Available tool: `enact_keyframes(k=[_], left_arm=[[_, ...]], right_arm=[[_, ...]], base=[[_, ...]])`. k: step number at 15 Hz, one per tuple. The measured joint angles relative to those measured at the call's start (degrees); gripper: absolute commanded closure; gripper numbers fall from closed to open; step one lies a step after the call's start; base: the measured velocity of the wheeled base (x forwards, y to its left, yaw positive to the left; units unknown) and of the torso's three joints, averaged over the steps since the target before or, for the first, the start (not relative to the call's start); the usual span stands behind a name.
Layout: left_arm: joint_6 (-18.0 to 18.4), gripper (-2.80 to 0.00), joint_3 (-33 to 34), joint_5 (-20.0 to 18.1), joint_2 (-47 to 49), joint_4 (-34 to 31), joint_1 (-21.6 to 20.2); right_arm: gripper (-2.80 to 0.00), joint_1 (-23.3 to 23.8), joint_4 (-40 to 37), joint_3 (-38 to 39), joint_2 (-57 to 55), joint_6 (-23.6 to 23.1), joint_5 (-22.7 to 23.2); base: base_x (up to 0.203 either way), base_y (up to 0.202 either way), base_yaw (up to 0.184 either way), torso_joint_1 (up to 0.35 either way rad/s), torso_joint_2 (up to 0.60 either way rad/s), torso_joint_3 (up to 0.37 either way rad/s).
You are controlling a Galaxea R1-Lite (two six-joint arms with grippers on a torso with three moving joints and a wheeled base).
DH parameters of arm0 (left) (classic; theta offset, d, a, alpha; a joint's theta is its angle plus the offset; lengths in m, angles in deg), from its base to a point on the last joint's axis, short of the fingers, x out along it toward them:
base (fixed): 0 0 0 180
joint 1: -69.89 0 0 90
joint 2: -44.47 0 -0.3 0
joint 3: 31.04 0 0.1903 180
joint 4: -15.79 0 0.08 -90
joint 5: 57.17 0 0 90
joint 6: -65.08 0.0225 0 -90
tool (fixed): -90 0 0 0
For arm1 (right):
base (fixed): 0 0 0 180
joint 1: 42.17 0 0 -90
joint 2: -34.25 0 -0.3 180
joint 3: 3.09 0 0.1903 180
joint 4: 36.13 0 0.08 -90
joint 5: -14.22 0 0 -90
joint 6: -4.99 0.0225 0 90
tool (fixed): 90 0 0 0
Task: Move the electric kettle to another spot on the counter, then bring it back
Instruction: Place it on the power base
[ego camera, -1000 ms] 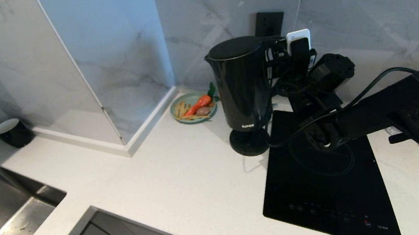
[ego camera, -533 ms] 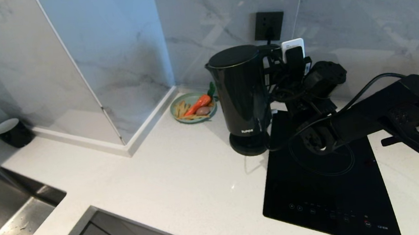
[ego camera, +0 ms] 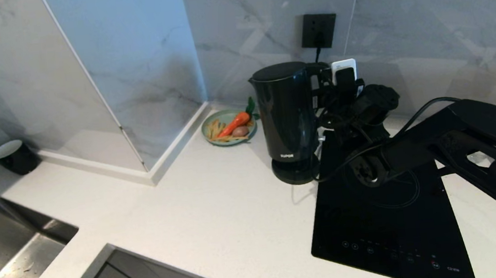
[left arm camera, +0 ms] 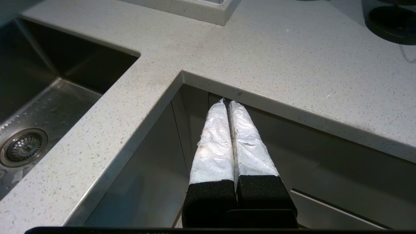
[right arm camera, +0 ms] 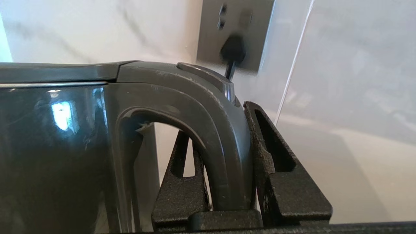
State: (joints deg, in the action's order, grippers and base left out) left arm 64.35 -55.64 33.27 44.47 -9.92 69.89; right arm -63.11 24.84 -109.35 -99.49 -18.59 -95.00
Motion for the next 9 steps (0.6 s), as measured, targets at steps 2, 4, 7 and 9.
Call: enact_keyframes(k=[2,4,7,9], left_arm=[[0.0,0.0,0.0,0.0,0.0,0.0,0.0],[0.0,0.0,0.0,0.0,0.0,0.0,0.0],[0.0,0.0,0.0,0.0,0.0,0.0,0.0],[0.0,0.0,0.0,0.0,0.0,0.0,0.0]], right_arm=[[0.0,0.0,0.0,0.7,-0.6,0.2,0.0],[0.0,0.0,0.9,0.9,-1.2,0.3,0.0],[0.0,-0.1,2.0,1.4,-2.2,0.2,-0.2],[0.0,-0.2,2.3,1.6,-2.6,0.2,-0.2]], base=[[0.0,0.0,0.0,0.0,0.0,0.0],[0.0,0.0,0.0,0.0,0.0,0.0],[0.0,0.0,0.0,0.0,0.0,0.0],[0.0,0.0,0.0,0.0,0.0,0.0]])
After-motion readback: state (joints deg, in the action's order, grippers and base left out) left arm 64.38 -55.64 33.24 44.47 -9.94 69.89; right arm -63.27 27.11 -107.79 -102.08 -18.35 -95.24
